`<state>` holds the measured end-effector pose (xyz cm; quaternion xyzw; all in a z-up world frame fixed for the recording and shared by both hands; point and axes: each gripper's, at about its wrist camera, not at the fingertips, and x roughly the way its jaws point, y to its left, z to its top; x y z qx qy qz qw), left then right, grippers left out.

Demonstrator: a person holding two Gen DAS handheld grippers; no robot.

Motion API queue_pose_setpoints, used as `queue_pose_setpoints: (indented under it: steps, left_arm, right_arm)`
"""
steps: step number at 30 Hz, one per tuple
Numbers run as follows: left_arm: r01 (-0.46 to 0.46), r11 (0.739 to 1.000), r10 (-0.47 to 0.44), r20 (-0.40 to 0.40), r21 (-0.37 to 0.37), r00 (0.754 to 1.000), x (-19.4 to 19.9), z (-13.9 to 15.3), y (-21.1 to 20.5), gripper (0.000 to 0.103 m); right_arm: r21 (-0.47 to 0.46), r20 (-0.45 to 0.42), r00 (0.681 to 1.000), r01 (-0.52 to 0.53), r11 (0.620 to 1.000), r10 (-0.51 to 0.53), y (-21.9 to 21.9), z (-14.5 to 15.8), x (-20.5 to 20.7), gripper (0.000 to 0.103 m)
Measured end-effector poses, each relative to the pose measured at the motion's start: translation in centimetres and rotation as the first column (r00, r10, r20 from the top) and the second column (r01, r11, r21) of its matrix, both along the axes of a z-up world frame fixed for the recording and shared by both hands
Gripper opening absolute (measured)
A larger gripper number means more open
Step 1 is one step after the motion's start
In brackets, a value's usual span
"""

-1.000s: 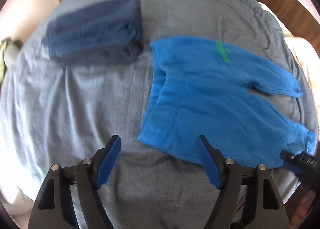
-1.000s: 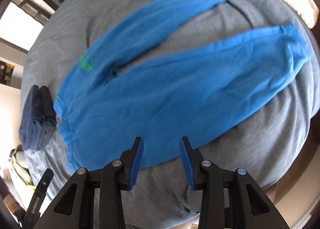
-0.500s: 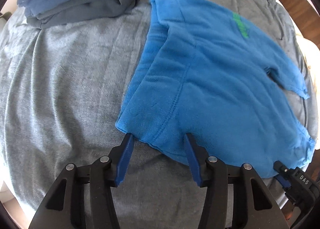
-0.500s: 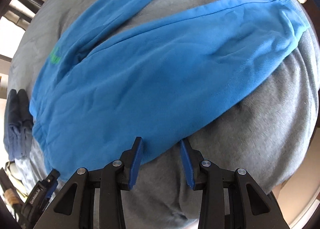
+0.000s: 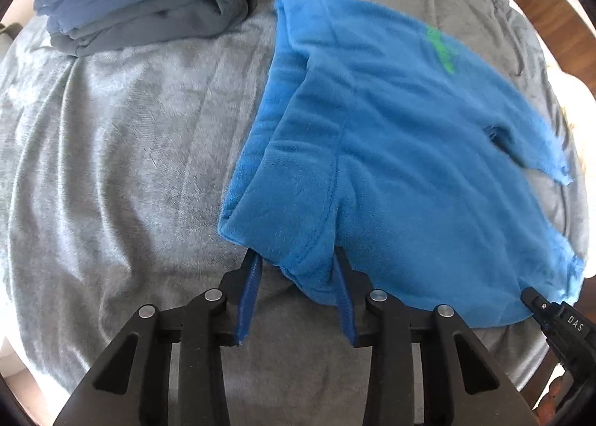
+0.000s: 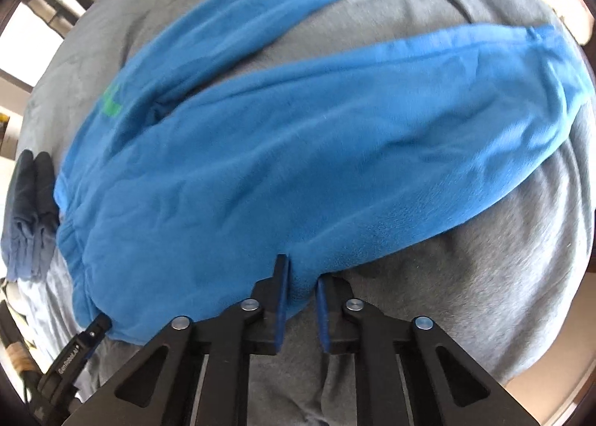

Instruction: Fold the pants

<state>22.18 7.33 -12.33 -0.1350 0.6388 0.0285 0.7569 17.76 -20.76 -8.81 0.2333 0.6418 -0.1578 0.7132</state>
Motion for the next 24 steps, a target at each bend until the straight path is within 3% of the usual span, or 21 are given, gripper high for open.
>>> queue_pose_setpoints:
  steps: [7, 13, 24]
  left_arm:
    - [-0.007, 0.999, 0.01, 0.102, -0.034, 0.995, 1.1, 5.9, -0.6, 0.03]
    - [-0.036, 0.997, 0.046, 0.16, -0.067, 0.986, 3.5, 8.5, -0.4, 0.028]
    - [-0.089, 0.99, 0.111, 0.202, -0.112, 0.973, 9.3, 8.7, -0.5, 0.028]
  right_arm:
    - [-0.011, 0.116, 0.992, -0.043, 0.999, 0.044, -0.9, 5.5, 1.6, 0.011]
    - [-0.033, 0.211, 0.976, -0.047, 0.998, 0.053, -2.1, 8.8, 4.1, 0.011]
    - [-0.051, 0.312, 0.948, -0.046, 0.998, 0.06, -2.5, 10.0, 10.2, 0.01]
